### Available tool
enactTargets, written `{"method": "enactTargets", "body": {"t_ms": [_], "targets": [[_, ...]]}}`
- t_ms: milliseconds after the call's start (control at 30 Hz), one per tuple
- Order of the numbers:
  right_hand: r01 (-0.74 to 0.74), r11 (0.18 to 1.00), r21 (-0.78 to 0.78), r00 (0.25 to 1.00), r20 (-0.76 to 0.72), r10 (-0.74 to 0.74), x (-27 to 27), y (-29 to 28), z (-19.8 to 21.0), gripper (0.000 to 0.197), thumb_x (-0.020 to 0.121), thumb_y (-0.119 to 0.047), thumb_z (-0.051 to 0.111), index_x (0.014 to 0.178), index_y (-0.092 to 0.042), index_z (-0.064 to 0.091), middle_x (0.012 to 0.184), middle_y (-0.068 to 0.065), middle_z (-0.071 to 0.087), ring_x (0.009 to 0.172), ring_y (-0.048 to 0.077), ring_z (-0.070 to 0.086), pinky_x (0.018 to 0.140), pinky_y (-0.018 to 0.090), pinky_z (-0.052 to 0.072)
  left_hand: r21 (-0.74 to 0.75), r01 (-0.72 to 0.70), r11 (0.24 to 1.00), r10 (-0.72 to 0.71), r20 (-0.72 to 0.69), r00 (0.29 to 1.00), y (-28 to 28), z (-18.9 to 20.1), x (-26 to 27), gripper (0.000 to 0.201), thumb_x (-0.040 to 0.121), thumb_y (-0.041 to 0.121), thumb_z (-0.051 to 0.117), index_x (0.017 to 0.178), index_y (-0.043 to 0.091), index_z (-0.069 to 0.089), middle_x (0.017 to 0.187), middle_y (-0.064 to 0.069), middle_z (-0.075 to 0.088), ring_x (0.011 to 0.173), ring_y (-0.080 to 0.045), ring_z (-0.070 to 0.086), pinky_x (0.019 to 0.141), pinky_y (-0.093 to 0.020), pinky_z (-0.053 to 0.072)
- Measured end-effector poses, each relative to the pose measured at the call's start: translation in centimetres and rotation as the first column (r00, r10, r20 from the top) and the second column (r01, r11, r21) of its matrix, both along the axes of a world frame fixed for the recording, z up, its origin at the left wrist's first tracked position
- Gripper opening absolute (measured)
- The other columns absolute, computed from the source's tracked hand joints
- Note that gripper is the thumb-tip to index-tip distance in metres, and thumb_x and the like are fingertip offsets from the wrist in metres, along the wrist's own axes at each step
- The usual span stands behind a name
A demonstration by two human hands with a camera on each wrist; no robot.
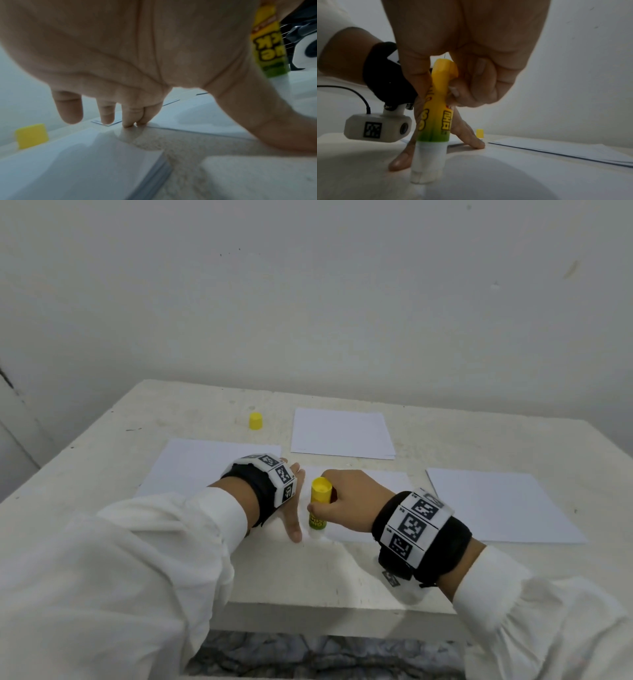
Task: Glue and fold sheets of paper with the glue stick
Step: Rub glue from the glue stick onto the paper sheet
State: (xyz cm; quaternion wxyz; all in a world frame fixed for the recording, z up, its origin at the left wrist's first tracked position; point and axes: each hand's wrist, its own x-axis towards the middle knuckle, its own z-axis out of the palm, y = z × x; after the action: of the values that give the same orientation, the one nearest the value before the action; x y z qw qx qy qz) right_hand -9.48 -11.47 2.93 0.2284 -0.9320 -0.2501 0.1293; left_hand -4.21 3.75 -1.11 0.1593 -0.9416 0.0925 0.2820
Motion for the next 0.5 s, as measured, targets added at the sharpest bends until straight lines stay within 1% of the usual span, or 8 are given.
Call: {"method": "enactTargets", "body": {"t_ms": [67, 133, 200, 233, 267, 367, 433, 500], "targets": [[0.035, 0.999, -0.003, 0.999, -0.002, -0.035, -0.2, -1.2, -0.1, 0.025, 0.084, -0.032, 0.061, 0.070, -0.022, 0.043, 0.073, -0.006, 0.052, 0.067, 0.010, 0.048, 0.065, 0.027, 0.041, 0.005, -0.008, 1.000, 0.008, 0.010, 1.000, -0.3, 0.1, 0.1, 0.142, 0.048, 0.078, 0.073, 0.151, 0.015, -0.002, 0.159, -0.001, 0.005, 0.146, -0.031, 0.005, 0.114, -0.054, 0.020], [0.072, 0.997, 0.002, 0.997, 0.001, -0.072, -0.3, -3.0, -0.1, 0.025, 0.084, -0.030, 0.061, 0.069, -0.021, 0.043, 0.072, -0.005, 0.051, 0.068, 0.012, 0.048, 0.066, 0.028, 0.041, 0.000, -0.005, 1.000, 0.005, 0.018, 1.000, -0.5, 0.3, 0.1, 0.140, 0.047, 0.077, 0.075, 0.150, 0.013, 0.004, 0.157, -0.002, 0.013, 0.144, -0.031, 0.012, 0.113, -0.053, 0.023], [0.112, 0.994, 0.011, 0.994, 0.001, -0.112, -0.4, -5.1, -0.1, 0.025, 0.083, -0.029, 0.061, 0.069, -0.020, 0.044, 0.071, -0.005, 0.051, 0.066, 0.012, 0.047, 0.063, 0.026, 0.039, -0.011, 0.011, 1.000, -0.011, 0.036, 0.999, -0.6, 0.3, 0.1, 0.132, 0.044, 0.076, 0.076, 0.145, 0.012, 0.018, 0.148, -0.006, 0.027, 0.137, -0.031, 0.024, 0.110, -0.052, 0.029], [0.133, 0.991, 0.015, 0.991, 0.002, -0.133, -0.4, -6.2, -0.1, 0.023, 0.083, -0.028, 0.061, 0.070, -0.018, 0.045, 0.071, -0.005, 0.051, 0.065, 0.011, 0.047, 0.062, 0.024, 0.038, -0.017, 0.014, 1.000, -0.014, 0.040, 0.999, -0.6, 0.3, 0.1, 0.128, 0.043, 0.075, 0.077, 0.141, 0.012, 0.023, 0.143, -0.005, 0.031, 0.134, -0.030, 0.028, 0.108, -0.051, 0.031], [0.154, 0.988, 0.016, 0.988, 0.003, -0.154, -0.4, -7.3, -0.1, 0.022, 0.083, -0.027, 0.062, 0.072, -0.016, 0.047, 0.072, -0.005, 0.051, 0.066, 0.011, 0.047, 0.061, 0.024, 0.038, -0.023, 0.014, 1.000, -0.013, 0.038, 0.999, -0.6, 0.3, 0.1, 0.125, 0.043, 0.074, 0.078, 0.139, 0.012, 0.026, 0.141, -0.005, 0.033, 0.133, -0.029, 0.029, 0.108, -0.050, 0.032], [0.213, 0.977, 0.014, 0.977, 0.011, -0.213, -0.4, -10.3, -0.1, 0.018, 0.083, -0.026, 0.063, 0.080, -0.010, 0.054, 0.074, -0.003, 0.053, 0.067, 0.011, 0.048, 0.061, 0.023, 0.038, -0.034, -0.004, 0.999, 0.005, 0.025, 1.000, -0.8, 0.5, 0.0, 0.125, 0.042, 0.074, 0.078, 0.137, 0.012, 0.026, 0.141, -0.006, 0.031, 0.132, -0.030, 0.029, 0.108, -0.049, 0.032], [0.241, 0.971, 0.005, 0.971, 0.014, -0.241, -0.3, -11.9, -0.1, 0.018, 0.083, -0.026, 0.064, 0.082, -0.010, 0.056, 0.075, -0.003, 0.054, 0.067, 0.011, 0.049, 0.062, 0.024, 0.039, -0.039, -0.018, 0.999, 0.020, 0.027, 0.999, -1.0, 0.6, -0.1, 0.126, 0.042, 0.073, 0.079, 0.137, 0.010, 0.025, 0.140, -0.006, 0.032, 0.131, -0.029, 0.030, 0.107, -0.048, 0.033], [0.258, 0.966, -0.011, 0.966, 0.014, -0.258, 0.3, -12.9, 0.0, 0.018, 0.082, -0.026, 0.064, 0.081, -0.011, 0.055, 0.075, -0.002, 0.054, 0.067, 0.012, 0.049, 0.062, 0.024, 0.039, -0.040, -0.030, 0.999, 0.031, 0.033, 0.999, -1.0, 0.6, 0.0, 0.126, 0.040, 0.074, 0.079, 0.134, 0.008, 0.026, 0.133, -0.005, 0.036, 0.126, -0.027, 0.033, 0.107, -0.046, 0.034]]}}
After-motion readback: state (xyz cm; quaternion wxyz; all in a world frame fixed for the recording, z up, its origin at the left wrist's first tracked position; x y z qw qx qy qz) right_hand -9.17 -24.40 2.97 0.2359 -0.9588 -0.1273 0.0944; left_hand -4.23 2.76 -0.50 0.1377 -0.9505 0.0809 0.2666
